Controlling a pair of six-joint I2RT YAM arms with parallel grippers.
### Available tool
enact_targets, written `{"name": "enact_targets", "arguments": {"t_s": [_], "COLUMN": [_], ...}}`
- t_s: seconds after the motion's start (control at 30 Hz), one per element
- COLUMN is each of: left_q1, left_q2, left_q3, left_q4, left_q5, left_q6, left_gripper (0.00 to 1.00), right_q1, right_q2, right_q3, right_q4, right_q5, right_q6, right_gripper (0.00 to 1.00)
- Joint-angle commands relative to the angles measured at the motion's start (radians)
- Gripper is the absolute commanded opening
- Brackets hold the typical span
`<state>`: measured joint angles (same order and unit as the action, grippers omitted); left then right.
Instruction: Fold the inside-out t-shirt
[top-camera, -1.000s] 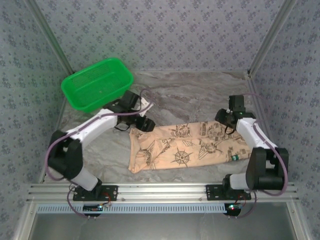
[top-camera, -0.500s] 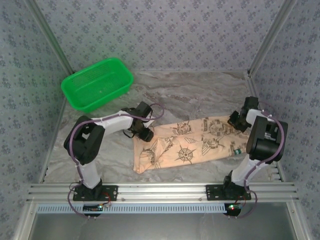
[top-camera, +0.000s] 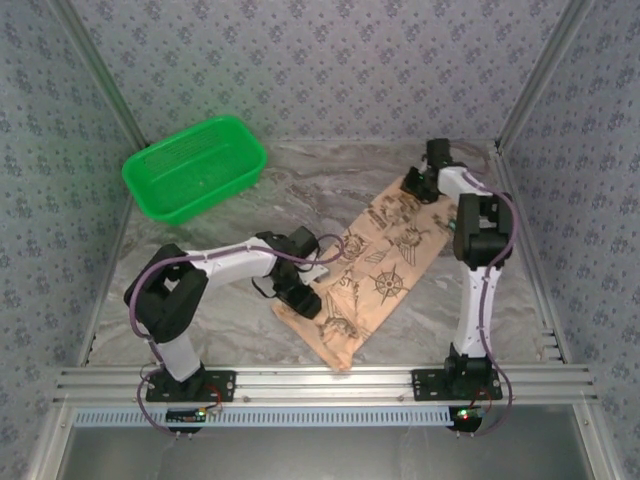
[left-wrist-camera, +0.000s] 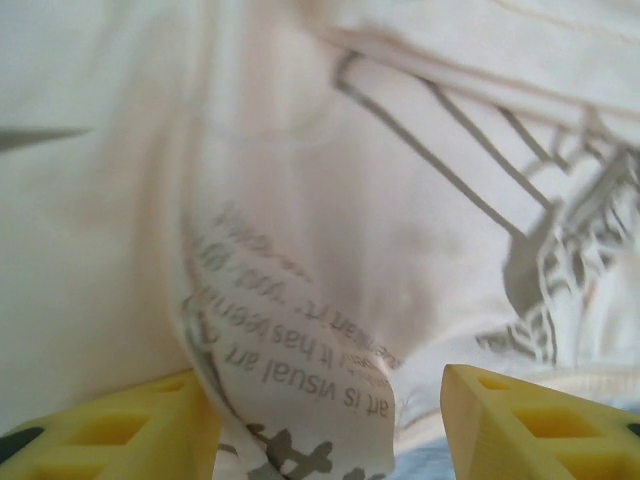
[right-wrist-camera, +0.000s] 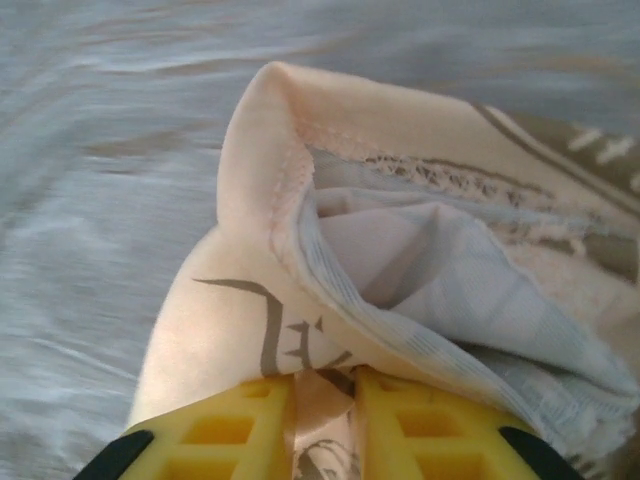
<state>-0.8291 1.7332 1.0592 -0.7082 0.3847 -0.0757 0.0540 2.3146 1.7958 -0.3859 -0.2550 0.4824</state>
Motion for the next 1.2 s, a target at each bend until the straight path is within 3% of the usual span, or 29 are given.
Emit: {"name": "enact_targets", "arguments": {"t_s": [0.0,0.13,0.27,0.33,0.4,0.47,0.6,0.67,0.77,0.93,1.17], "left_q1": [-0.063,-0.110,-0.101,-0.086,-0.076,-0.072,-0.067,-0.072,-0.077,-0.091,-0.092], "left_q2": [-0.007,-0.008,-0.145,-0.208,-0.257,-0.275,-0.265,-0.258,-0.224,-0.242,-0.315], "left_q3": [0.005,0.057,0.040,0.034,-0.011,-0.080,-0.186,-0.235,-0.271,-0.348,-0.504], "left_q4": [0.022,0.001,0.066,0.054,0.063,0.120,0.288,0.396,0.467,0.469,0.542], "left_q5": [0.147,0.228,0.303,0.228,0.078,-0.054,-0.079,-0.102,-0.192,-0.298,-0.320], "left_q6": [-0.050,-0.057,0.004,0.052,0.113,0.131,0.079,0.003,-0.124,-0.213,-0.249], "left_gripper": [0.59,0.60,0.62,0.62,0.61,0.54,0.53,0.54,0.54,0.54,0.55], "right_q1": [0.089,0.147,0.177,0.206,0.257,0.317,0.502,0.610,0.720,0.822,0.908], "right_q2": [0.054,-0.011,-0.238,-0.379,-0.522,-0.638,-0.797,-0.828,-0.822,-0.762,-0.705], "right_q3": [0.114,0.120,-0.082,-0.236,-0.396,-0.529,-0.739,-0.788,-0.822,-0.862,-0.938], "right_q4": [-0.056,-0.083,-0.103,-0.130,-0.171,-0.224,-0.303,-0.300,-0.261,-0.147,-0.050], "right_q5": [-0.097,-0.124,-0.063,-0.007,0.073,0.166,0.262,0.318,0.387,0.415,0.488], "right_q6": [0.081,0.083,-0.006,-0.064,-0.151,-0.205,-0.253,-0.279,-0.290,-0.203,-0.087], "right_gripper": [0.30,0.41,0.46,0.46,0.47,0.49,0.54,0.61,0.62,0.63,0.63]}}
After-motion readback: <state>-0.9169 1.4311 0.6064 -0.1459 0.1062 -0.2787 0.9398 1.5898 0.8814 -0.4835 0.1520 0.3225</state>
